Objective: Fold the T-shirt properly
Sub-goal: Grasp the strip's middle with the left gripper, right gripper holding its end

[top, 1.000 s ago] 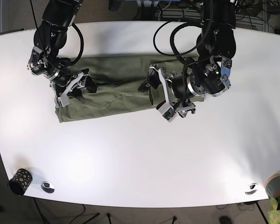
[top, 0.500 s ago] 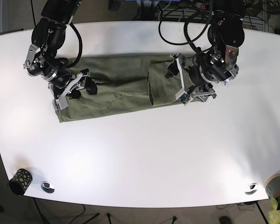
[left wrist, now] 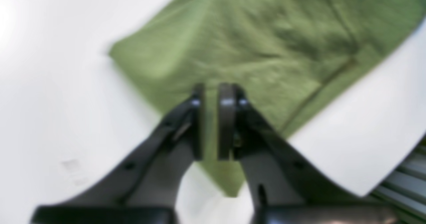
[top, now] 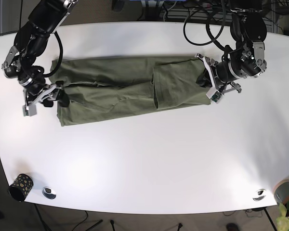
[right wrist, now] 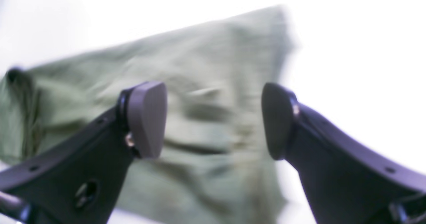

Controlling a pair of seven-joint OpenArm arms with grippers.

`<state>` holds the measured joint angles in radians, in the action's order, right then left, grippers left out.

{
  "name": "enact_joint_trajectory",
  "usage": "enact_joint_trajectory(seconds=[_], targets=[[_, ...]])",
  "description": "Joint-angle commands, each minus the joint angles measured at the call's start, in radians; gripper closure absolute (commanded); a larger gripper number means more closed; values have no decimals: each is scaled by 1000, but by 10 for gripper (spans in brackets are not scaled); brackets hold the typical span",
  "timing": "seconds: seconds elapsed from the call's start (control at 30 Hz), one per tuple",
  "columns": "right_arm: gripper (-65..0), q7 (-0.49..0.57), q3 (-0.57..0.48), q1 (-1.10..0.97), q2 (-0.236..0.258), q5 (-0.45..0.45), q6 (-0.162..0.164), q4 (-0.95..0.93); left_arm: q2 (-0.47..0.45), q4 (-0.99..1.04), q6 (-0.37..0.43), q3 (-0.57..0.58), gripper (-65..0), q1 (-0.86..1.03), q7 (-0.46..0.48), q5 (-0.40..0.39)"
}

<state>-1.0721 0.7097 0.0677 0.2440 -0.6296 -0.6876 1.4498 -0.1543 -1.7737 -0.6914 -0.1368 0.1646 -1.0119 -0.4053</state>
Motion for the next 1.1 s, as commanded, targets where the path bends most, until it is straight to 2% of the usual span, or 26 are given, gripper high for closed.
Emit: enact_joint_trajectory(seconds=[0.0, 0.17, 0.3, 0.37, 0.67, 0.77, 0.93, 1.07], targets=[[-431, 17, 29, 42, 65, -16, -8, -91, -8, 18, -7, -5, -8, -12, 18, -14], [-431, 22, 41, 108, 142, -16, -10, -291, -3, 88, -7, -5, -8, -12, 67, -13], [-431, 22, 40, 129, 150, -16, -11, -373, -9, 156, -7, -5, -8, -23, 106, -8], [-431, 22, 38, 126, 142, -16, -11, -377, -11, 186, -7, -5, -8, -43, 106, -8], [-431, 16, 34, 74, 31, -16, -11, -377, -40, 183, -7, -5, -8, -63, 106, -16], [-428, -3, -9, 57, 16, -17, -11, -366, -58, 127, -7, -5, -8, -63, 101, -16], [-425, -4, -78, 1, -11, -92, -11, -245, -58, 53, -7, -5, -8, -61, 100, -16], [-423, -4, -89, -24, -21, -129, -11, -168, -60, 59, -7, -7, -8, -64, 100, -8]])
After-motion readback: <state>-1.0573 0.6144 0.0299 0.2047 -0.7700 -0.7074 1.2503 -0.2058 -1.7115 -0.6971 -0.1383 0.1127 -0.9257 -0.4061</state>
